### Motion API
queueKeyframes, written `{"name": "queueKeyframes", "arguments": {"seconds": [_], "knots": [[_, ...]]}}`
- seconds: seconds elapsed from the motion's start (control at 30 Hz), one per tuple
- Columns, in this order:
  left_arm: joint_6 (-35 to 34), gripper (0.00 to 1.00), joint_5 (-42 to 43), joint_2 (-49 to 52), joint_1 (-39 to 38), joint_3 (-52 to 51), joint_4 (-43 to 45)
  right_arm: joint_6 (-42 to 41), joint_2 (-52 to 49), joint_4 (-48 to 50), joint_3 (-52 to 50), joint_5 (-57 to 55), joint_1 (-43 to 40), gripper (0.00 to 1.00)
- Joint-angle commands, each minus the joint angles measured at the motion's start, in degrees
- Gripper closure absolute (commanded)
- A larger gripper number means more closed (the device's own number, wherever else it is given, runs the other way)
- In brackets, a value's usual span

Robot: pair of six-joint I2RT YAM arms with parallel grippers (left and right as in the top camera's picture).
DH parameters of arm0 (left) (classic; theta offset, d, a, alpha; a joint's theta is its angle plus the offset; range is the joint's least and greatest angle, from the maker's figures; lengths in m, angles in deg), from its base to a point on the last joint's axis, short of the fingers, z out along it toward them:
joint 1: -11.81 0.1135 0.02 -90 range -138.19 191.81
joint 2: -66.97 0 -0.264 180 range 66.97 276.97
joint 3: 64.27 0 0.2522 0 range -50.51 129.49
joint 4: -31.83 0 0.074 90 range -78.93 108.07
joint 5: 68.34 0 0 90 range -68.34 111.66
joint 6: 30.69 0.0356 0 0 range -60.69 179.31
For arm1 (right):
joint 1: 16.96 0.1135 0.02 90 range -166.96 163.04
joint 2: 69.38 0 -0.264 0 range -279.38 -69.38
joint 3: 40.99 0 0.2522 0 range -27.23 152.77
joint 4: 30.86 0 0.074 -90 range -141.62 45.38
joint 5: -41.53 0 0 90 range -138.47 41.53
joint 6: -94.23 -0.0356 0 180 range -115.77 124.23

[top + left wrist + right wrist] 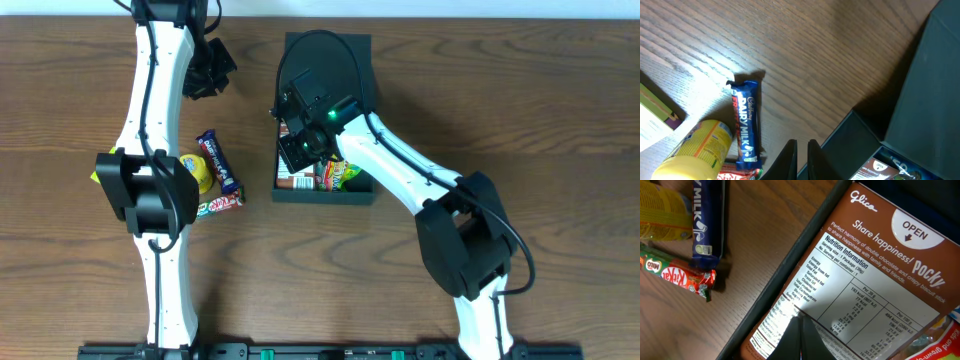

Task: Pack container
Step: 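Raise the right gripper out of the box and move it right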

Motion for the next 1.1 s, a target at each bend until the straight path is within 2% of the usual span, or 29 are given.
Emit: {"name": "queueKeyframes", "arguments": {"seconds": [0.0,0.3,0.47,0.7,0.87,0.97,1.07], "knots": [[1.0,0.9,0.2,0.2,0.3,0.0,0.1,1.2,-0.8,-0.1,-0.3,0.4,0.5,0.99],[1.0,0.9,0.2,0.2,0.3,0.0,0.2,1.8,-3.2,0.0,-0.3,0.3,0.6,0.99],[1.0,0.9,0.2,0.2,0.3,0.0,0.2,1.7,0.2,0.2,0.3,0.3,-0.7,0.99],[1.0,0.95,0.1,0.2,0.3,0.0,0.2,2.9,9.9,0.5,0.7,-0.6,-7.0,0.99],[0.6,0.94,-1.0,-0.1,1.0,0.0,-3.0,3.3,11.0,-2.2,0.7,-0.6,-12.6,0.99],[-1.0,0.94,-6.0,-1.4,2.7,0.1,-7.3,4.4,11.0,-3.8,0.7,-0.6,-15.3,0.99],[-0.9,0.94,-6.3,-4.3,5.0,0.1,-9.2,5.8,11.0,-3.7,0.7,-0.6,-16.8,0.99]]}}
